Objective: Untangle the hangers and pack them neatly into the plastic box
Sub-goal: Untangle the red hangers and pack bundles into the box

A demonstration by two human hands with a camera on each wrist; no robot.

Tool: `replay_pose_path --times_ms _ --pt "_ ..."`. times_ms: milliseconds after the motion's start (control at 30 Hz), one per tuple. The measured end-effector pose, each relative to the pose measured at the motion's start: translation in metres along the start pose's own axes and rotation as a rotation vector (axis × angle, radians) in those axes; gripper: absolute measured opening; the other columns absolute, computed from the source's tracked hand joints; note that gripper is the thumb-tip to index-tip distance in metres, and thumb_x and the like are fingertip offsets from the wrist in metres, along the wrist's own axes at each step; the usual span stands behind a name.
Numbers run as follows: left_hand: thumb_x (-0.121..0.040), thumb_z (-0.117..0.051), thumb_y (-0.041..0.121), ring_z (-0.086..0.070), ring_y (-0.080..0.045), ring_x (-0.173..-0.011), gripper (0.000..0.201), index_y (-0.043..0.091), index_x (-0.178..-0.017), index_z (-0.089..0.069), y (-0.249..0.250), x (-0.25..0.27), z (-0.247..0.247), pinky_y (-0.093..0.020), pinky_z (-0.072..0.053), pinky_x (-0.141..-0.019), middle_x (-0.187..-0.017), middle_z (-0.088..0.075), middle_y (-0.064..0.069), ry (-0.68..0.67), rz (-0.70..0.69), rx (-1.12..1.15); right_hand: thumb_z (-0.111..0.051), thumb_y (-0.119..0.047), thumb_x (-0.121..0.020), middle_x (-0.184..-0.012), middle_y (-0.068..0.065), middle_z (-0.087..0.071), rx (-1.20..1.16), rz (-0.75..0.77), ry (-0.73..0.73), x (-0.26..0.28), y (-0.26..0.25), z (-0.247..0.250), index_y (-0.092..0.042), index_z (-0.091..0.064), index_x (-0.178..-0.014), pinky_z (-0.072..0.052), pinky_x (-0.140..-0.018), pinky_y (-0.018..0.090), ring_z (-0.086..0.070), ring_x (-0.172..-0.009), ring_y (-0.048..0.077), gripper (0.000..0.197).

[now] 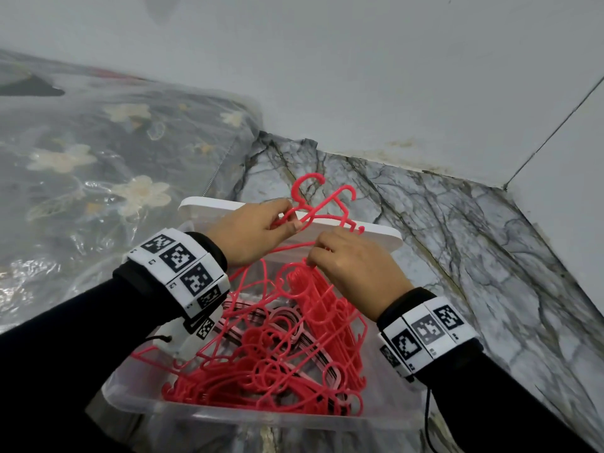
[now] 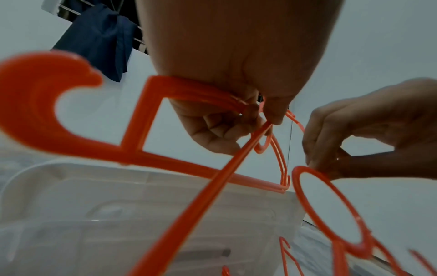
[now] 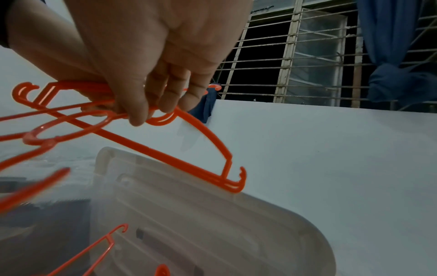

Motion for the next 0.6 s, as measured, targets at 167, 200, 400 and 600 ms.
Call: replay_pose_path --times_ms 167,200,400,600 --pt "-0.098 -0.038 0.045 -0.053 -0.022 -0.072 0.032 0.019 -0.086 -0.051 -0.008 0.001 0.013 -0.038 -0.040 -0.068 -0.074 -0.057 -0.003 0.065 0.072 -0.084 -0.070 -0.009 -0.080 -0.083 0.006 -0.066 -0.011 0.021 0.028 0.005 0.009 0.009 -0.010 -0.070 -0.085 -0.048 -0.061 0.032 -0.062 -0.080 0.026 0.005" --pt "-0.099 -0.036 0.040 -0.055 -0.024 -0.079 0.031 0.016 -0.091 -0.054 -0.007 0.002 0.014 -0.039 -0.042 -0.073 -0.080 -0.060 -0.004 0.056 0.067 -0.054 -0.068 -0.012 -0.084 -0.087 0.006 -0.066 -0.038 -0.018 0.021 0.006 0.015 0.009 -0.011 -0.070 -0.089 -0.049 -0.066 0.033 -0.061 -0.085 0.026 0.005" --pt "-0.096 -0.037 0.015 -0.050 0.012 -0.063 0.019 0.018 -0.093 -0.056 0.004 0.006 0.004 -0.010 -0.036 -0.063 -0.058 -0.057 0.027 -0.099 0.044 0.158 -0.060 -0.010 -0.089 -0.091 0.003 -0.061 -0.329 -0.266 0.050 0.013 0.049 -0.001 -0.009 -0.064 -0.094 -0.035 -0.075 0.021 -0.052 -0.083 0.014 0.006" --pt "-0.093 -0.046 0.050 -0.046 -0.013 -0.063 0.030 0.021 -0.090 -0.052 0.009 0.006 -0.005 -0.033 -0.037 -0.064 -0.071 -0.053 0.001 -0.099 -0.048 -0.012 -0.062 -0.010 -0.088 -0.084 -0.009 -0.057 -0.487 -0.359 0.173 0.013 0.054 -0.004 -0.012 -0.064 -0.091 -0.033 -0.069 0.005 -0.046 -0.072 -0.006 0.004"
Point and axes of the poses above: each hand's wrist, its own x-axis away from the middle knuckle, its own z-axis out of the back of the hand, y = z × x, the point moved 5 cm from there along -x, towards the middle knuckle
